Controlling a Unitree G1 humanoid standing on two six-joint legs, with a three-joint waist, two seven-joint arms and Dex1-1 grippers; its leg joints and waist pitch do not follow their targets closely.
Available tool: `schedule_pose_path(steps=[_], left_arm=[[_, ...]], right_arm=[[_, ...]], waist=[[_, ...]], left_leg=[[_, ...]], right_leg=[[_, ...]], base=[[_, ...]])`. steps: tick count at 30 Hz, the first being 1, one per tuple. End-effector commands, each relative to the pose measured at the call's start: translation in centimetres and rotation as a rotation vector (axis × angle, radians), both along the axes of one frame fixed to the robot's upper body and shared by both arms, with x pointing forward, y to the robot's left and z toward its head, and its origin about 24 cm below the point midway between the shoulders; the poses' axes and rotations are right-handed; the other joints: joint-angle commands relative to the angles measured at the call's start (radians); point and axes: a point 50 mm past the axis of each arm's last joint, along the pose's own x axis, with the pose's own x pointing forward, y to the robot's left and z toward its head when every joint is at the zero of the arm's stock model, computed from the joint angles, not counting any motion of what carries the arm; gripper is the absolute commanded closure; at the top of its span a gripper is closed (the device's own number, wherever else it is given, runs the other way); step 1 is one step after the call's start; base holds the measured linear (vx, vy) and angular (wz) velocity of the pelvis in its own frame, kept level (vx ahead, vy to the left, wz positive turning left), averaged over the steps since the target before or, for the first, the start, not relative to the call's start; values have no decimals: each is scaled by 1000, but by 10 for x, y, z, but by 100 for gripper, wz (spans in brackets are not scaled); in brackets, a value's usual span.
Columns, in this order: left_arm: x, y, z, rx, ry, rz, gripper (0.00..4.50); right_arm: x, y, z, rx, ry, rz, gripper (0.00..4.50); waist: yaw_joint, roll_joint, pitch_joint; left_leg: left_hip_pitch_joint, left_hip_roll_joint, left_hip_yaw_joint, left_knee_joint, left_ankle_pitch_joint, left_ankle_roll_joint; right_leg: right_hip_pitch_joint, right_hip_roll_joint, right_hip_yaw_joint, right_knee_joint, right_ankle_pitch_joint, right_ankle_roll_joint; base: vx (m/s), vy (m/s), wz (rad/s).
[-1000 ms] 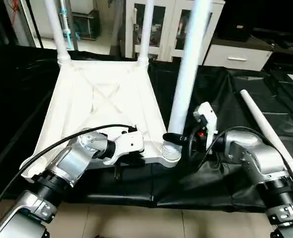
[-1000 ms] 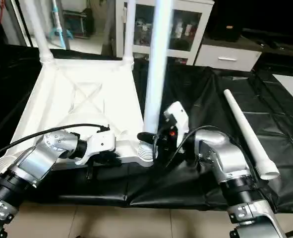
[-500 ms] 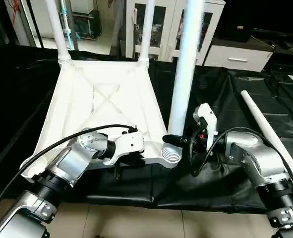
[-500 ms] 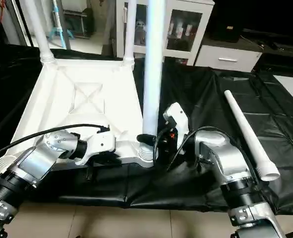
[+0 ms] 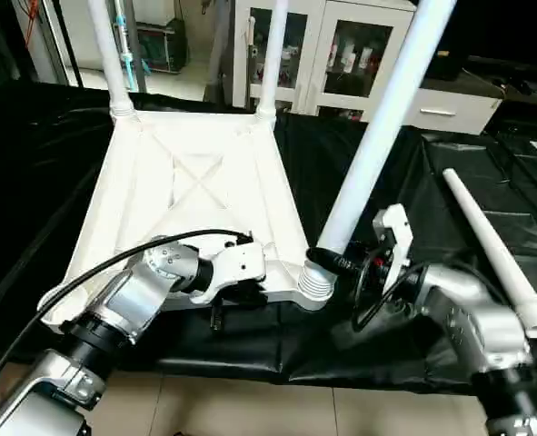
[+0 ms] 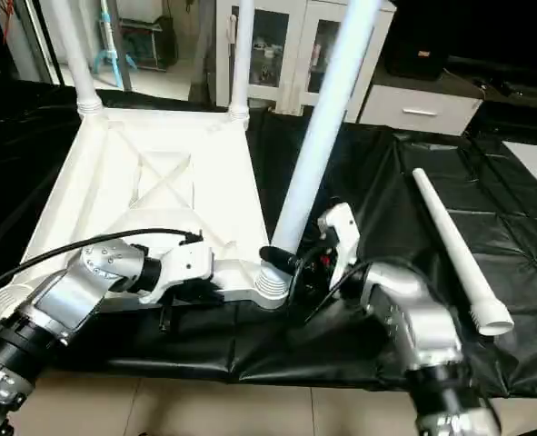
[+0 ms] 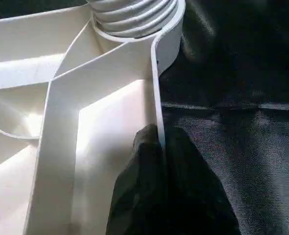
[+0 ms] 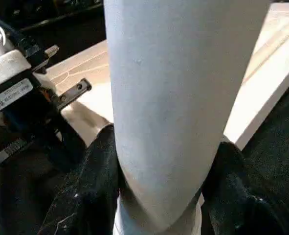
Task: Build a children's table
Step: Insert table leg to table base
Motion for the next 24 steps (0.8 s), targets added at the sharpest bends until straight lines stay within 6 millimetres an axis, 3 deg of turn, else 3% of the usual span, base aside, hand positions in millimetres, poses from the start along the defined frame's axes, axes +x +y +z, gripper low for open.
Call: schedule_pose_path(steps=[1, 9, 16, 24], left_arm=[[-4, 6, -9, 48, 32, -7, 450], [0, 9, -8, 52, 27, 22, 450], [2, 8, -7, 51, 26, 24, 450], [2, 8, -7, 54, 24, 20, 450]], right_arm=[[-17, -15, -37, -106, 154, -82, 263], [-36, -7, -36, -74, 113, -70, 263], [-40, -3, -42, -137, 122, -33, 263], [-43, 3, -45, -255, 158, 115, 263]], waist=[[0, 18, -35], [1, 16, -34], [1, 21, -32], [-4, 14, -29]], left_leg=[[17, 52, -36, -95, -416, -50], [18, 52, -38, -101, -422, -43], [18, 53, -37, -106, -411, -44], [20, 51, -43, -105, -443, -37]], right_leg=[[14, -65, 49, -99, -414, -141], [14, -66, 50, -105, -438, -124], [18, -65, 49, -106, -402, -135], [14, -71, 48, -121, -552, -84]], base=[[0, 0, 0], [0, 0, 0], [0, 0, 0], [0, 0, 0]])
